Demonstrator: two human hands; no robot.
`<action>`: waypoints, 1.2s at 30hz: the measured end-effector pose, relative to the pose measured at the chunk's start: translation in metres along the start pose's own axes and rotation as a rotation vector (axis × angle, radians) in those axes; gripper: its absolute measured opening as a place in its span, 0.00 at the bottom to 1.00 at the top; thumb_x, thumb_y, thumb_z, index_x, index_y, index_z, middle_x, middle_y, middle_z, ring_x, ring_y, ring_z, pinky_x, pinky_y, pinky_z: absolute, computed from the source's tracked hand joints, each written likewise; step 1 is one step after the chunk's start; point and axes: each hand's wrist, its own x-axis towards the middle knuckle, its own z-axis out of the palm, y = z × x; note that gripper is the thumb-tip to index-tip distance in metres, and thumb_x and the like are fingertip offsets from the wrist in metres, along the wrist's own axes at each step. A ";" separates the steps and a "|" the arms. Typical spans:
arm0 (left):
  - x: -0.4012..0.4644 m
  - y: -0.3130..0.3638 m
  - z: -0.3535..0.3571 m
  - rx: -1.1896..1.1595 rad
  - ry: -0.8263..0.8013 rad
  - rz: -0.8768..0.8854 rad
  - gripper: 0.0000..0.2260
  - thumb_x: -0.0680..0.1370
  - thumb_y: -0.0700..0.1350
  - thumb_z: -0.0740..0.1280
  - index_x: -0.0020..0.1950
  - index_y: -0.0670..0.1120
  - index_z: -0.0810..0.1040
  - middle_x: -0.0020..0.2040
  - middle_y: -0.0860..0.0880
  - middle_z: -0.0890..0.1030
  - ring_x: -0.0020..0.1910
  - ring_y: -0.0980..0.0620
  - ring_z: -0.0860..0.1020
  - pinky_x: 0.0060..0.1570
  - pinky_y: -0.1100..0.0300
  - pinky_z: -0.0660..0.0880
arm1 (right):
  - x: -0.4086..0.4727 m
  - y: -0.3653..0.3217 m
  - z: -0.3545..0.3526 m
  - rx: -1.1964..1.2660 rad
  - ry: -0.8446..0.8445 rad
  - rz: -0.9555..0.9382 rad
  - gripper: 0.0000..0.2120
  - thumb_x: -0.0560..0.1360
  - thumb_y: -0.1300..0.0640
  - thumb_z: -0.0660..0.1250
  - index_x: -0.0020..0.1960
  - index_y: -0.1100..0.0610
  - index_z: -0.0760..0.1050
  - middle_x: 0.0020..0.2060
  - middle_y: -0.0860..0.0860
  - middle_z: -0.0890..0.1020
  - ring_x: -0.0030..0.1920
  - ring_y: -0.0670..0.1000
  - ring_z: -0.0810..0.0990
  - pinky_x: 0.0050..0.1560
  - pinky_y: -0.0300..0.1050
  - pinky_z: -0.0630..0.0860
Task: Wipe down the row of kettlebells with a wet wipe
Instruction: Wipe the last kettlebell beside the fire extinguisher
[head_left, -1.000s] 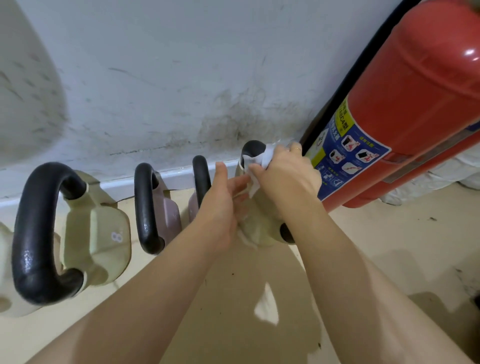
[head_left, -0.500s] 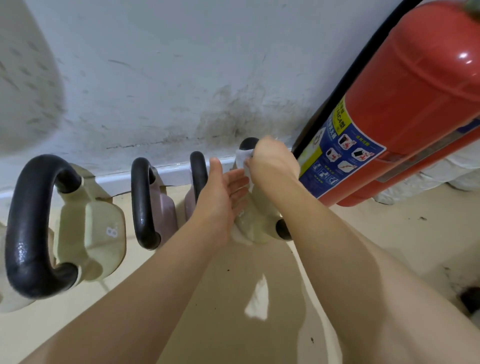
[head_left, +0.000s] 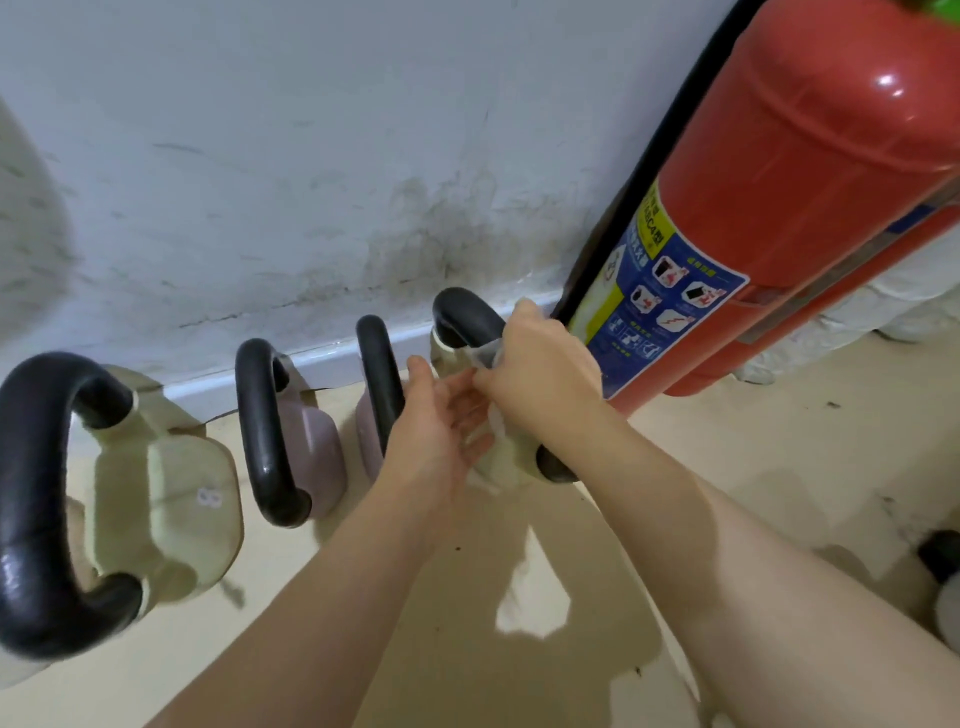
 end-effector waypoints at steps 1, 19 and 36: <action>0.001 -0.001 0.001 0.007 0.000 -0.002 0.31 0.78 0.63 0.46 0.59 0.42 0.77 0.49 0.47 0.81 0.52 0.50 0.77 0.53 0.56 0.73 | 0.011 -0.002 -0.001 0.043 -0.005 0.043 0.17 0.74 0.51 0.64 0.56 0.61 0.65 0.52 0.57 0.78 0.53 0.61 0.78 0.41 0.47 0.67; -0.009 0.006 0.039 0.395 0.043 0.063 0.21 0.77 0.59 0.56 0.62 0.47 0.76 0.59 0.45 0.80 0.58 0.47 0.77 0.64 0.48 0.71 | -0.052 0.077 0.029 1.027 -0.167 0.005 0.06 0.69 0.60 0.70 0.45 0.55 0.78 0.38 0.50 0.80 0.39 0.50 0.76 0.41 0.48 0.73; -0.047 -0.036 0.011 0.424 -0.097 0.006 0.13 0.82 0.48 0.54 0.54 0.45 0.76 0.53 0.47 0.81 0.50 0.53 0.80 0.52 0.63 0.75 | -0.112 0.073 0.079 0.485 0.307 0.078 0.15 0.81 0.59 0.52 0.42 0.52 0.75 0.31 0.36 0.78 0.37 0.32 0.75 0.39 0.20 0.65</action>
